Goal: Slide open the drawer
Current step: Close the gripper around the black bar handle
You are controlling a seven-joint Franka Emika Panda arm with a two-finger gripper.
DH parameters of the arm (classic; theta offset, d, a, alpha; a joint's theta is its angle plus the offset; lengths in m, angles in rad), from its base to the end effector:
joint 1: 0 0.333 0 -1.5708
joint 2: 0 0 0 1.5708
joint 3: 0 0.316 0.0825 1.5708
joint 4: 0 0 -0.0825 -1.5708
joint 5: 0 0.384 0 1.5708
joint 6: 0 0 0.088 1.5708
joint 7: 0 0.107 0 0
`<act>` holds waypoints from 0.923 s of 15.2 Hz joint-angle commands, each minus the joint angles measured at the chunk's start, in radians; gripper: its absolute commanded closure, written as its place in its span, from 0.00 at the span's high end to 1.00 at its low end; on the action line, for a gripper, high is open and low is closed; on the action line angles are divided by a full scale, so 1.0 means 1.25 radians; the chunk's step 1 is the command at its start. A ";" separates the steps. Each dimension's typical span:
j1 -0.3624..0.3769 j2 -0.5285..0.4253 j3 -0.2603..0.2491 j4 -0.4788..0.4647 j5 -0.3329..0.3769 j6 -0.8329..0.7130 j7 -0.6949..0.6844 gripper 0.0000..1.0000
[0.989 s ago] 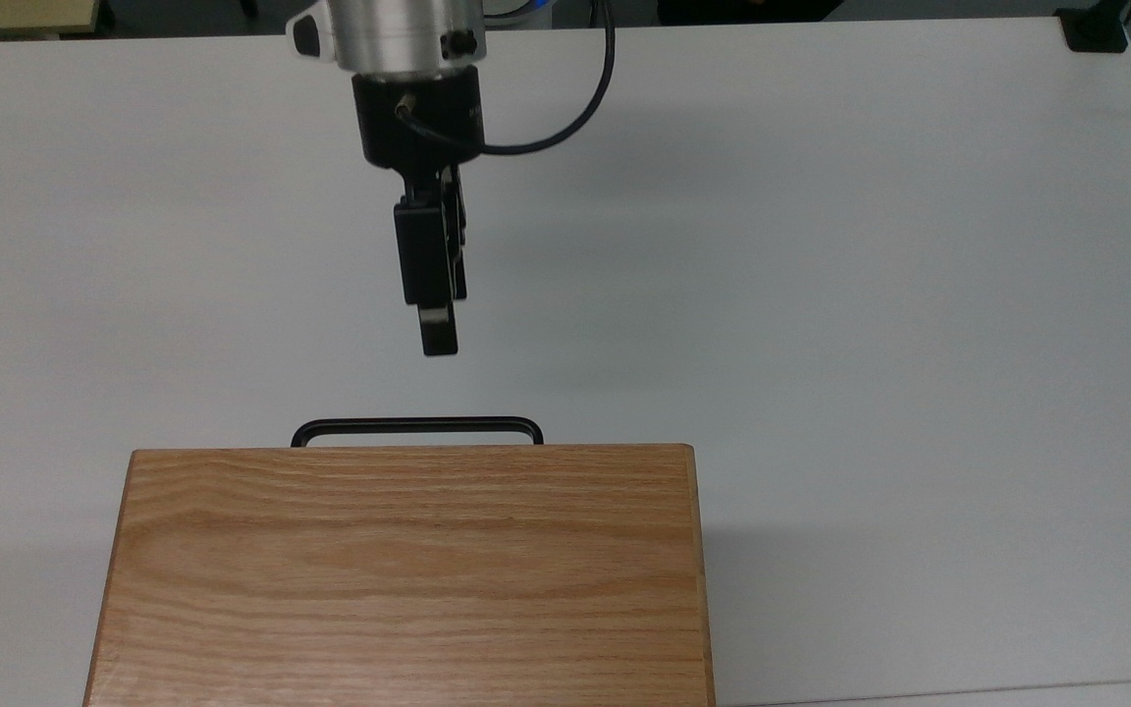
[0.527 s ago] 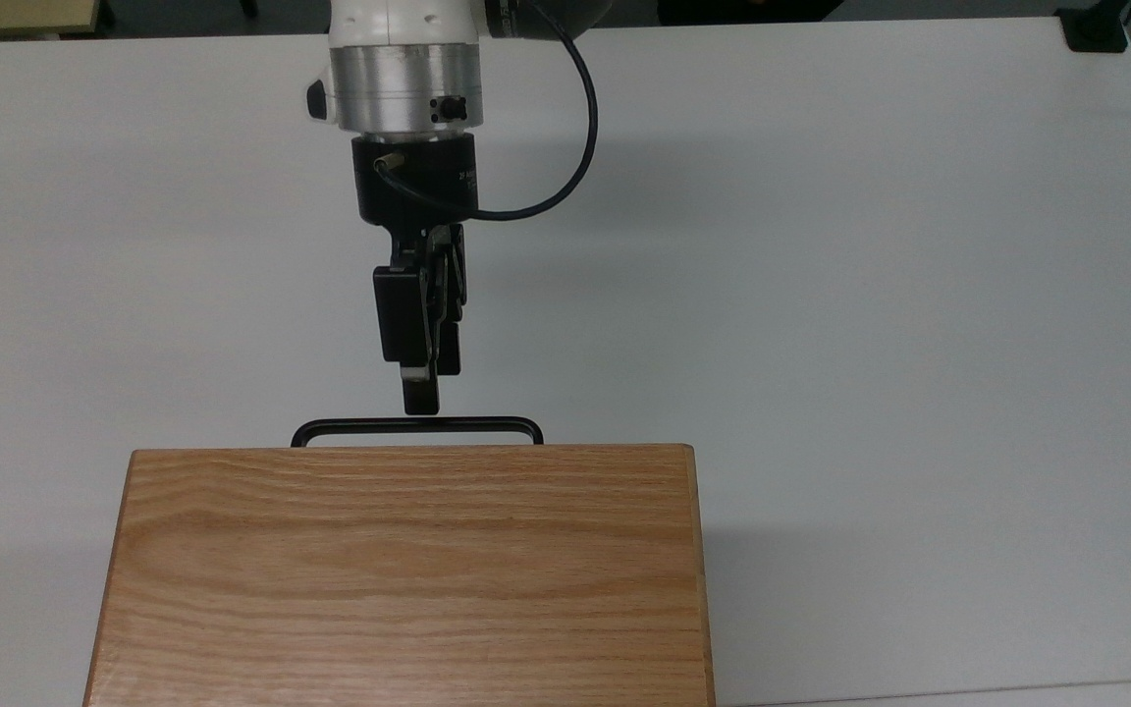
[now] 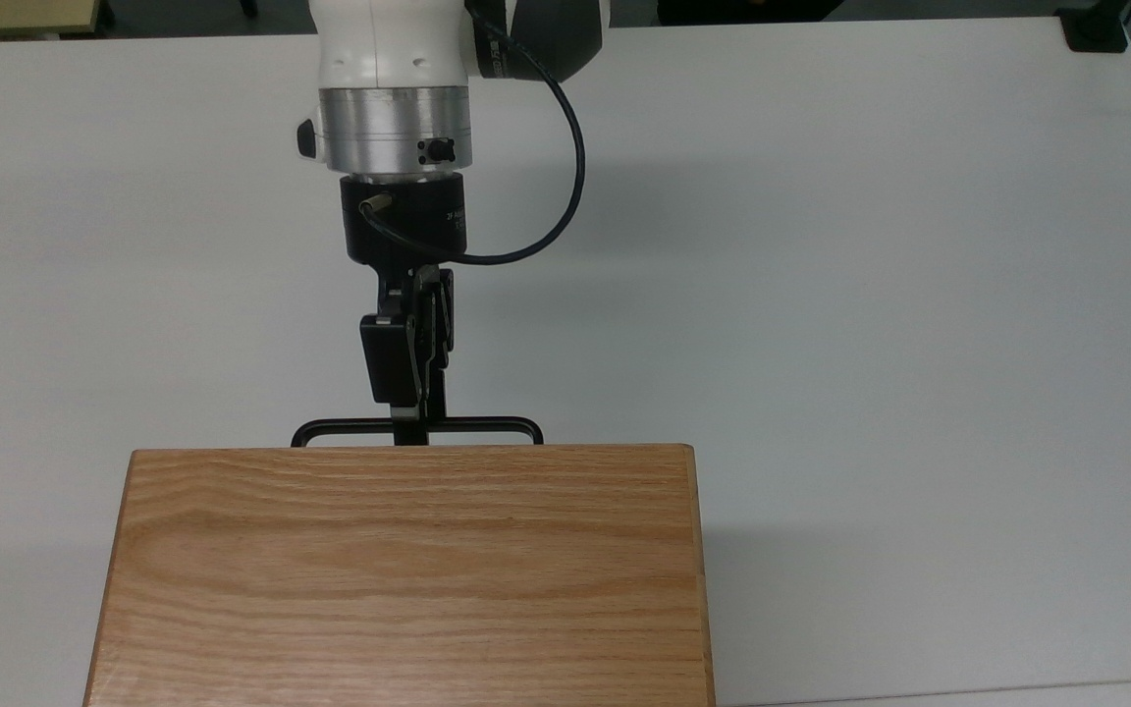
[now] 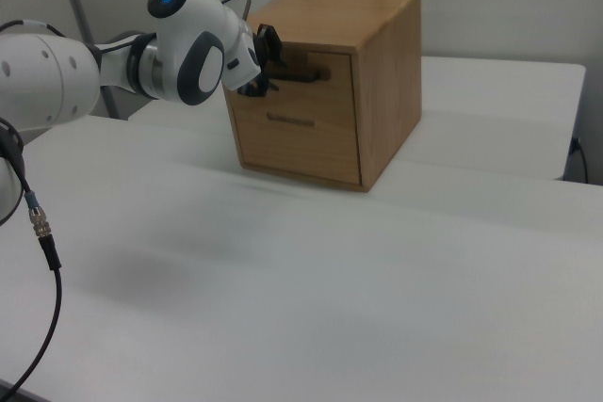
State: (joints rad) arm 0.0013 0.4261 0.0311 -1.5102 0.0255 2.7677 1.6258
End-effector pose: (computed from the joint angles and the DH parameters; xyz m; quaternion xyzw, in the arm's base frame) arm 0.7320 0.0182 0.5195 -0.6302 0.6630 -0.2622 0.3075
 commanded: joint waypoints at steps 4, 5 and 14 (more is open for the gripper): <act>0.011 0.010 -0.005 0.015 -0.062 0.017 0.022 0.18; 0.015 0.009 -0.005 0.013 -0.071 0.017 0.022 0.15; 0.019 -0.112 -0.004 -0.168 -0.067 0.028 0.027 0.11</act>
State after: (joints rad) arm 0.0076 0.4138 0.0311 -1.5306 -0.0536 2.7718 1.6269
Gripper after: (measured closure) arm 0.837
